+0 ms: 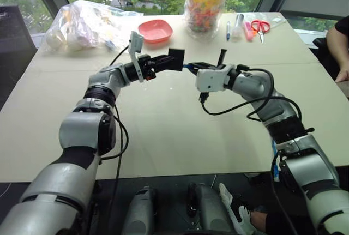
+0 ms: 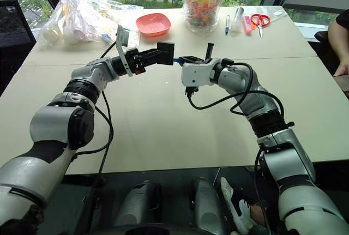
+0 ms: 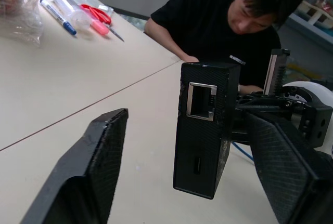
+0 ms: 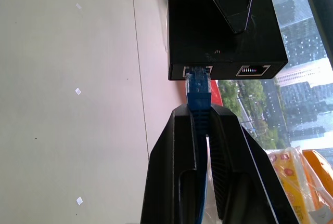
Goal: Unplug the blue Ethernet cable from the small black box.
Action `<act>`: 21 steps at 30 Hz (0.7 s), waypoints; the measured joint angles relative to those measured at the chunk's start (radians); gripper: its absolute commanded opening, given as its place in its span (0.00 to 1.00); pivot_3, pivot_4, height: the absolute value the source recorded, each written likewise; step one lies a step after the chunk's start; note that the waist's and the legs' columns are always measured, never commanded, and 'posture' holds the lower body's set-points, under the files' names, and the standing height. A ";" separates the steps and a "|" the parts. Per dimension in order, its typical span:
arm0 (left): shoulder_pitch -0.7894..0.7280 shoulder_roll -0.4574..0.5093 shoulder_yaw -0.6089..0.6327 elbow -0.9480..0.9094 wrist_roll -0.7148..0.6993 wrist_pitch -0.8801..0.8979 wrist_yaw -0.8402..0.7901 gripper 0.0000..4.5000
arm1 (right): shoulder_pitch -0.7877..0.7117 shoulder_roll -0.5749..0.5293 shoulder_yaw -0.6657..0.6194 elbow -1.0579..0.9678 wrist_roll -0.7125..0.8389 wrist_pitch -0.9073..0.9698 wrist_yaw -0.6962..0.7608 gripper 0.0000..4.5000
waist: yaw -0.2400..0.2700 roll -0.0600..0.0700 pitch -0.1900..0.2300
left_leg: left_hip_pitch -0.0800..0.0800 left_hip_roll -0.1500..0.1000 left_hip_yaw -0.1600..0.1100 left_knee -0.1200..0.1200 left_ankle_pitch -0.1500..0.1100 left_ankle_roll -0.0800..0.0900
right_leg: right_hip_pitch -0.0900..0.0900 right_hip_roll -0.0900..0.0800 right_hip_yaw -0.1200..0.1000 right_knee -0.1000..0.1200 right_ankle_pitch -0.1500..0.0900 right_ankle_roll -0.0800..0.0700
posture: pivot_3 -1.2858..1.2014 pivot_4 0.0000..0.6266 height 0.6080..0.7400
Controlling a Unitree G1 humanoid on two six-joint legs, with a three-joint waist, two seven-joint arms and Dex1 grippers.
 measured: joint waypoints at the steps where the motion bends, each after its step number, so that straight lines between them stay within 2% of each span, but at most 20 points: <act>1: -0.001 0.000 0.000 0.000 0.001 0.000 -0.003 0.49 | 0.001 0.000 0.000 -0.002 0.000 0.001 0.000 0.00 | 0.000 0.000 0.000 | 0.000 0.000 0.000 0.000 0.000 0.000 | 0.000 0.000 0.000 0.000 0.000 0.000 | 0.52 0.24 1.00; 2: -0.011 -0.001 0.001 0.000 0.006 0.003 -0.020 0.35 | 0.004 0.000 0.000 -0.009 0.000 0.009 0.001 0.00 | 0.001 0.000 0.000 | 0.000 0.000 0.000 0.000 0.000 0.000 | 0.000 0.000 0.000 0.000 0.000 0.000 | 0.52 0.24 1.00; 4: -0.012 0.001 0.006 0.000 0.017 0.010 -0.035 0.23 | 0.008 0.000 -0.001 -0.018 -0.001 0.023 0.004 0.00 | 0.000 0.000 0.000 | 0.000 0.000 0.000 0.000 0.000 0.000 | 0.000 0.000 0.000 0.000 0.000 0.000 | 0.52 0.24 1.00; 5: -0.012 0.000 0.009 0.000 0.016 0.010 -0.049 0.16 | 0.010 -0.001 -0.001 -0.018 -0.002 0.029 0.006 0.09 | 0.000 0.000 0.000 | 0.000 0.000 0.000 0.000 0.000 0.000 | 0.000 0.000 0.000 0.000 0.000 0.000 | 0.52 0.24 1.00; 9: -0.012 0.000 0.010 0.000 0.038 0.009 -0.031 0.15 | 0.020 -0.001 -0.002 -0.057 0.011 0.050 0.034 0.48 | 0.000 0.000 0.000 | 0.000 0.000 0.000 0.000 0.000 0.000 | 0.000 0.000 0.000 0.000 0.000 0.000 | 0.52 0.24 1.00; 12: -0.012 0.002 0.024 0.000 0.038 0.009 -0.023 0.15 | 0.058 -0.004 -0.017 -0.110 0.026 0.099 0.051 0.83 | 0.001 0.000 0.000 | 0.000 0.000 0.000 0.000 0.000 0.000 | 0.000 0.000 0.000 0.000 0.000 0.000 | 0.52 0.24 1.00; 14: -0.004 0.011 0.047 0.000 0.035 0.012 -0.021 0.15 | 0.144 0.017 -0.079 -0.195 0.107 0.225 0.066 0.83 | 0.004 -0.001 0.000 | 0.000 0.000 -0.001 0.000 0.000 0.000 | 0.000 0.000 0.000 0.000 0.000 0.000 | 0.52 0.24 1.00; 17: 0.017 0.033 0.081 0.000 0.024 0.031 -0.021 0.15 | 0.267 0.129 -0.203 -0.343 0.325 0.497 0.069 0.83 | 0.003 -0.001 0.000 | 0.000 0.001 -0.002 0.000 0.000 0.000 | 0.000 0.000 0.000 0.001 0.002 -0.004 | 0.52 0.24 1.00; 18: 0.020 0.031 0.095 -0.001 0.011 0.053 -0.025 0.15 | 0.306 0.192 -0.265 -0.420 0.469 0.649 0.064 0.83 | 0.003 -0.001 0.000 | 0.000 0.001 -0.003 0.000 0.000 0.000 | 0.000 0.000 0.000 0.001 0.003 -0.004 | 0.52 0.24 1.00; 21: 0.021 0.026 0.136 -0.012 -0.030 0.125 -0.048 0.15 | 0.349 0.331 -0.373 -0.574 0.779 0.953 0.021 0.83 | 0.002 -0.001 0.000 | 0.000 0.002 -0.005 0.001 0.000 0.000 | 0.000 0.000 0.000 0.002 0.003 -0.005 | 0.52 0.24 1.00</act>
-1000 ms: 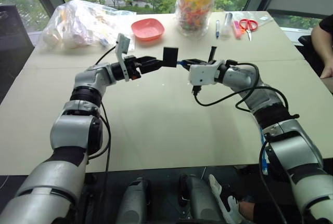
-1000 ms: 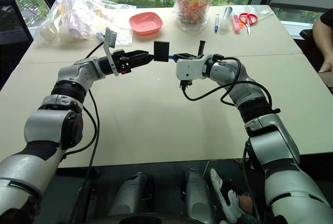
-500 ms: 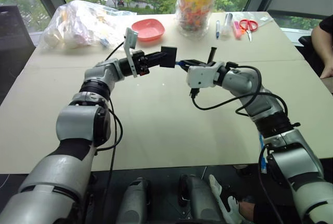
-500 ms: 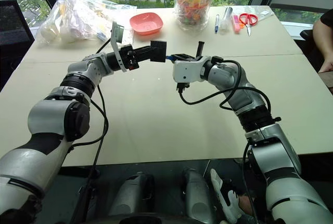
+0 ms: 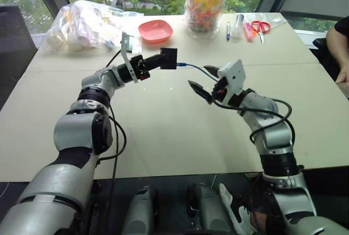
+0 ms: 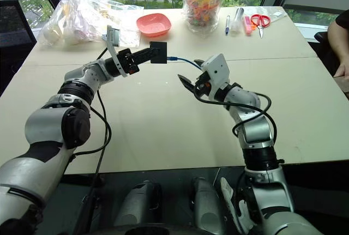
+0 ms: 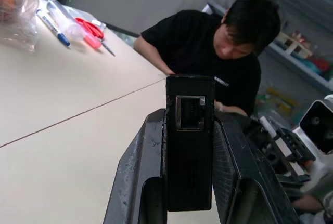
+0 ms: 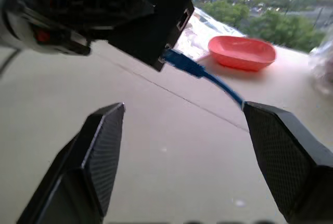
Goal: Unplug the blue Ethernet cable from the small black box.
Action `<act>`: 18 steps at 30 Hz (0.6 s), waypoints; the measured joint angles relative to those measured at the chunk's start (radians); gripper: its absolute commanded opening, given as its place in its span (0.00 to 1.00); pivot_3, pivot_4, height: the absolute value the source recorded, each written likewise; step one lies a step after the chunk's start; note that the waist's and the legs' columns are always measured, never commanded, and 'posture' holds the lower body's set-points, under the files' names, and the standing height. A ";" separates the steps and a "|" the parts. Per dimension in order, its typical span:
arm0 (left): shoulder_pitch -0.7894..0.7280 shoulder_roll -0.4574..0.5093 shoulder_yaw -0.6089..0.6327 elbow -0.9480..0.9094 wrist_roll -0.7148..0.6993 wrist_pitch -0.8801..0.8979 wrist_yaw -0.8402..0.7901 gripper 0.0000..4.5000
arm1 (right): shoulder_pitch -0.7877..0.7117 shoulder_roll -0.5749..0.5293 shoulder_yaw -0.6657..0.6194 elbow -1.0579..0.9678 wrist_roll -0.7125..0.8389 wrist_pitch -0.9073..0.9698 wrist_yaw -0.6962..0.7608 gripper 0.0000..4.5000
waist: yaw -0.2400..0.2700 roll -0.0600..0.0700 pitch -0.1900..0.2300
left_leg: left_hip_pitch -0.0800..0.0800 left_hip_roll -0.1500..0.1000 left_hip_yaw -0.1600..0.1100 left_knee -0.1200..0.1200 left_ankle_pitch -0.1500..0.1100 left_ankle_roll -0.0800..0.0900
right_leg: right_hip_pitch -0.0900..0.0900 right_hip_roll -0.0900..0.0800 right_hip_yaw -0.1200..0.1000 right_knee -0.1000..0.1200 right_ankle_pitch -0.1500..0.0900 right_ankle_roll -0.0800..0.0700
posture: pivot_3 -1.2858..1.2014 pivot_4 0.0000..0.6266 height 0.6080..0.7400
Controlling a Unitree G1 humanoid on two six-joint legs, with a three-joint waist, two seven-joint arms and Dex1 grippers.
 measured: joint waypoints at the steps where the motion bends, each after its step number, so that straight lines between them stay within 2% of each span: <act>1: 0.000 0.000 0.011 -0.008 -0.012 0.024 -0.011 0.15 | 0.002 0.031 -0.025 -0.029 0.070 0.062 -0.021 0.83 | 0.001 0.000 0.000 | 0.000 0.000 0.000 0.000 0.000 0.000 | 0.000 0.000 0.000 0.000 0.000 0.000 | 0.52 0.24 1.00; 5: 0.003 0.001 0.062 -0.064 -0.082 0.160 -0.060 0.15 | 0.019 0.163 -0.131 -0.079 0.303 0.224 -0.143 0.83 | 0.001 0.000 0.000 | 0.000 0.001 -0.001 0.000 0.000 0.000 | 0.000 0.000 0.000 0.000 0.000 0.001 | 0.52 0.24 1.00; 8: 0.036 -0.010 0.079 -0.173 -0.147 0.286 -0.094 0.15 | 0.022 0.276 -0.164 -0.058 0.382 0.234 -0.245 0.83 | 0.000 0.000 0.000 | 0.000 0.000 0.000 0.000 0.000 0.000 | 0.000 0.000 0.001 0.000 0.000 0.000 | 0.52 0.24 1.00; 14: 0.169 -0.022 0.074 -0.375 -0.214 0.439 -0.080 0.15 | 0.007 0.296 -0.204 -0.047 0.456 0.200 -0.319 0.83 | 0.001 0.000 0.000 | 0.000 0.000 0.000 0.000 0.000 0.000 | -0.001 0.000 0.002 0.000 0.000 0.000 | 0.52 0.24 1.00; 18: 0.181 -0.038 0.075 -0.448 -0.250 0.481 -0.038 0.15 | -0.011 0.293 -0.199 -0.046 0.489 0.179 -0.324 0.83 | 0.001 0.000 0.000 | 0.000 0.000 0.000 0.000 0.000 0.000 | 0.000 0.000 0.002 0.000 0.000 0.001 | 0.52 0.24 1.00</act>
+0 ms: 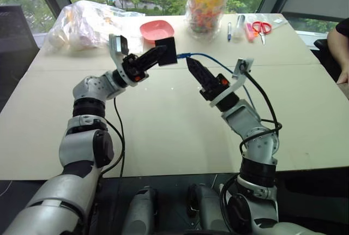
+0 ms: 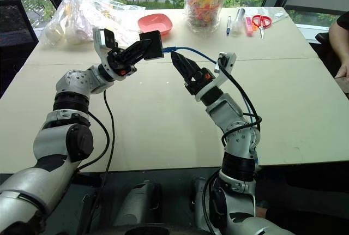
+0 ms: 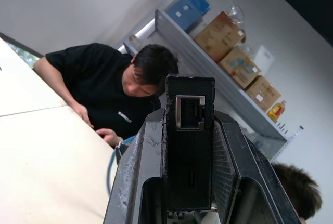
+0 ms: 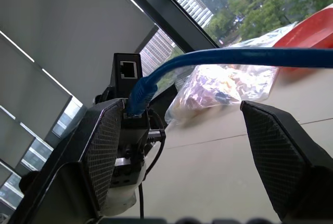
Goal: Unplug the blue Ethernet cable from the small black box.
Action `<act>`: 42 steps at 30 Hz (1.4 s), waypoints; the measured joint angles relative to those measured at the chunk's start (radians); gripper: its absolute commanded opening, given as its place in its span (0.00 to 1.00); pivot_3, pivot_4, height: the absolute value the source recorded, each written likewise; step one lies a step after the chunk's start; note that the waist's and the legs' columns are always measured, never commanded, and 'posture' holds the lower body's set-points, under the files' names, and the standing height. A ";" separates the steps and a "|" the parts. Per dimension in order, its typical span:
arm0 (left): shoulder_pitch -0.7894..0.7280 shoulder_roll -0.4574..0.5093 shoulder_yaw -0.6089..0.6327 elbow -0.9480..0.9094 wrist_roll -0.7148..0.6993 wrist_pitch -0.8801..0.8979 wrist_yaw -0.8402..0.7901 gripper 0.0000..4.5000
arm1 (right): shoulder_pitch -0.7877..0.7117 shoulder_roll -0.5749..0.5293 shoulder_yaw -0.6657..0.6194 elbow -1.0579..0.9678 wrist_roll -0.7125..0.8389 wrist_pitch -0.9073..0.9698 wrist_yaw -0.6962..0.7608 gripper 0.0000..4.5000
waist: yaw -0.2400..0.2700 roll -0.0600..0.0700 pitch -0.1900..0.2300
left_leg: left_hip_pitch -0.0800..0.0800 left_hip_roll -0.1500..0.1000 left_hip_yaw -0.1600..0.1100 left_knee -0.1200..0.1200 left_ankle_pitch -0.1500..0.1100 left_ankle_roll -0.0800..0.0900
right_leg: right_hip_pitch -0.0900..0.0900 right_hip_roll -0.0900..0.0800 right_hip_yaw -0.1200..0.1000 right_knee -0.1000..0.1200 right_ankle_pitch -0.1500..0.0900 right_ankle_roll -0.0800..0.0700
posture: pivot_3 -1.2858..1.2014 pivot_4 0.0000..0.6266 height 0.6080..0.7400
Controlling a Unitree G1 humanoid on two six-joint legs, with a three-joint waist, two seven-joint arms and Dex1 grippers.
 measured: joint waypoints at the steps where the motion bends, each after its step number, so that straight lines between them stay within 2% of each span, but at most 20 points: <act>1: 0.001 -0.003 0.000 -0.014 -0.011 0.003 0.009 0.15 | -0.002 -0.001 0.004 0.000 0.003 -0.002 0.000 0.83 | 0.000 0.000 0.000 | 0.000 0.000 0.000 0.000 0.000 0.000 | 0.000 0.000 0.000 0.000 0.000 0.000 | 0.52 0.24 1.00; 13: 0.055 -0.025 -0.007 -0.106 -0.073 0.046 0.069 0.15 | -0.003 -0.010 0.049 0.013 0.028 -0.025 0.000 0.83 | -0.001 0.000 0.000 | 0.000 0.000 0.000 0.000 0.000 0.000 | 0.000 0.001 0.000 0.000 0.000 0.000 | 0.52 0.24 1.00; 16: 0.063 -0.029 -0.009 -0.108 -0.080 0.047 0.077 0.15 | -0.004 -0.008 0.053 0.025 0.036 -0.038 0.001 0.65 | 0.000 0.000 0.000 | 0.000 0.000 0.000 0.000 0.000 0.000 | 0.000 0.001 0.000 0.000 0.000 0.000 | 0.52 0.24 1.00; 21: 0.068 -0.031 -0.015 -0.113 -0.086 0.049 0.094 0.15 | -0.018 -0.005 0.066 0.028 0.045 -0.067 0.006 0.07 | 0.000 0.000 0.000 | 0.000 0.000 0.000 0.000 0.000 0.000 | 0.000 0.001 0.000 0.000 0.000 0.000 | 0.52 0.24 1.00; 22: 0.071 -0.030 -0.014 -0.113 -0.089 0.049 0.097 0.15 | -0.019 -0.003 0.068 0.028 0.052 -0.071 0.011 0.01 | -0.001 0.000 0.000 | 0.000 0.000 0.000 0.000 0.000 0.000 | 0.000 0.001 0.000 0.000 0.000 0.001 | 0.52 0.24 1.00; 36: 0.072 -0.015 -0.017 -0.104 -0.098 0.032 0.126 0.15 | -0.041 -0.021 0.069 0.078 0.088 -0.087 -0.019 0.01 | -0.003 0.000 0.000 | 0.000 0.000 0.000 0.000 0.000 0.000 | -0.001 0.001 0.000 -0.001 -0.001 0.001 | 0.52 0.24 1.00; 38: 0.072 0.029 -0.013 -0.080 -0.098 0.021 0.131 0.15 | -0.085 -0.096 0.030 0.138 0.093 -0.099 -0.034 0.01 | -0.003 0.000 0.000 | 0.000 0.000 0.000 0.000 0.000 0.000 | -0.001 0.001 0.000 0.000 -0.001 0.001 | 0.52 0.24 1.00; 40: 0.073 0.111 0.017 -0.064 -0.098 0.005 0.130 0.15 | -0.093 -0.209 -0.078 0.203 0.089 -0.127 -0.046 0.01 | 0.002 0.000 0.000 | -0.001 0.000 0.000 0.000 0.000 0.000 | -0.001 0.000 0.000 -0.001 -0.001 0.001 | 0.52 0.24 1.00; 42: 0.073 0.162 0.052 -0.060 -0.099 -0.018 0.130 0.15 | -0.092 -0.263 -0.138 0.233 0.085 -0.138 -0.048 0.01 | 0.001 0.000 0.000 | -0.001 0.000 0.001 -0.002 0.000 0.001 | -0.002 0.000 0.000 -0.003 0.000 0.000 | 0.52 0.24 1.00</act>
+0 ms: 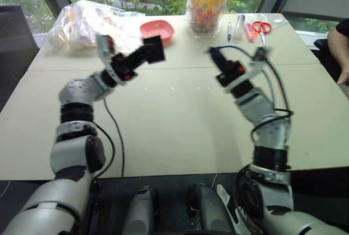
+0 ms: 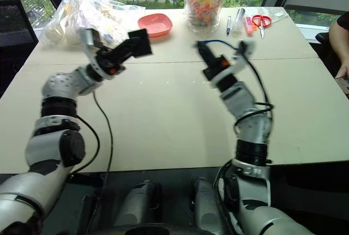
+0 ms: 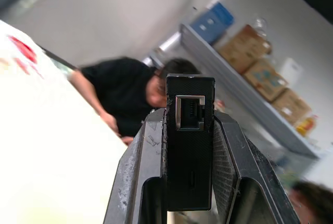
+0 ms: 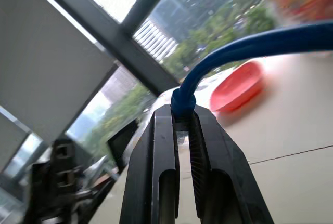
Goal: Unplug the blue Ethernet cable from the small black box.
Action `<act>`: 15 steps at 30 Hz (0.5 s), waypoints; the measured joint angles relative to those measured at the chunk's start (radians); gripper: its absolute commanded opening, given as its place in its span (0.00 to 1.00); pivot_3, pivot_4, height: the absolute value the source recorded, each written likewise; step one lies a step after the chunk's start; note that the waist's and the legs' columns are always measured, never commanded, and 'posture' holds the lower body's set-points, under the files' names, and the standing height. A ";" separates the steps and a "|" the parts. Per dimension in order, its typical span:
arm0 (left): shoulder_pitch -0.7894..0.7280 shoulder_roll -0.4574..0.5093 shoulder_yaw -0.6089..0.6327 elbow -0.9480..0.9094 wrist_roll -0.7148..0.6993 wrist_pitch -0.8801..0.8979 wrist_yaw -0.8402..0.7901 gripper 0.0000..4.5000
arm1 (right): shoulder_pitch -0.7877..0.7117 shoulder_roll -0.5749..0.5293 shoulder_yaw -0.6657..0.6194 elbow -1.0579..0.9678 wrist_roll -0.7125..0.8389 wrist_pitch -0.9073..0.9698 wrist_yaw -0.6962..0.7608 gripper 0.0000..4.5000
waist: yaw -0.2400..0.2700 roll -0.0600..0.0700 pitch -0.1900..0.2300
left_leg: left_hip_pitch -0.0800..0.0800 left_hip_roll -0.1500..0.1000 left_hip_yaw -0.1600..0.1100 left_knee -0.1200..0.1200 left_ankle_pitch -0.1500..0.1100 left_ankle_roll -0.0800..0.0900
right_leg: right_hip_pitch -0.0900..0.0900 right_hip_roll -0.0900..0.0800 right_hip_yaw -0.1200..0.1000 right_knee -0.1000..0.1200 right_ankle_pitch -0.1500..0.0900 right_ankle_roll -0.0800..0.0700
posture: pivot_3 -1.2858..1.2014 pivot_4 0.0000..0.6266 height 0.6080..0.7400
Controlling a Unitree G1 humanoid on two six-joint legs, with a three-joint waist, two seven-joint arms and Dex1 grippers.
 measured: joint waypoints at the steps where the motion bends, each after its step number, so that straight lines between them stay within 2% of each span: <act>1: -0.002 0.002 0.009 0.000 -0.001 -0.007 -0.001 0.15 | -0.001 -0.008 -0.005 0.004 0.000 -0.002 0.002 0.01 | 0.000 0.000 0.000 | 0.001 0.000 0.000 0.000 0.000 0.001 | 0.000 0.000 0.000 0.000 0.000 0.000 | 0.52 0.24 1.00; 5: 0.002 -0.071 -0.035 -0.004 0.017 -0.046 0.011 0.15 | -0.064 -0.020 0.037 0.068 -0.022 0.005 0.032 0.01 | 0.000 0.000 0.000 | 0.000 0.000 0.001 0.001 0.000 0.000 | 0.000 0.000 0.000 0.001 0.000 0.000 | 0.52 0.24 1.00; 8: 0.019 -0.112 -0.102 -0.031 0.097 -0.169 0.070 0.15 | -0.153 -0.100 0.064 0.181 -0.112 -0.020 0.043 0.01 | 0.000 0.000 0.000 | 0.000 -0.001 0.001 0.002 0.000 0.001 | 0.001 -0.001 0.001 0.001 0.000 0.001 | 0.52 0.24 1.00; 12: 0.028 -0.178 -0.150 -0.033 0.181 -0.338 0.163 0.15 | -0.316 -0.219 0.113 0.474 -0.292 -0.098 0.081 0.01 | 0.000 0.000 0.000 | 0.000 -0.001 0.003 0.001 0.000 0.001 | 0.000 -0.001 0.002 0.000 0.001 0.001 | 0.52 0.24 1.00; 15: 0.028 -0.213 -0.178 -0.032 0.220 -0.431 0.204 0.15 | -0.426 -0.265 0.173 0.637 -0.417 -0.183 0.129 0.01 | -0.004 0.000 0.000 | 0.000 -0.001 0.005 -0.001 0.000 0.001 | -0.001 0.001 0.003 -0.001 0.001 0.001 | 0.52 0.24 1.00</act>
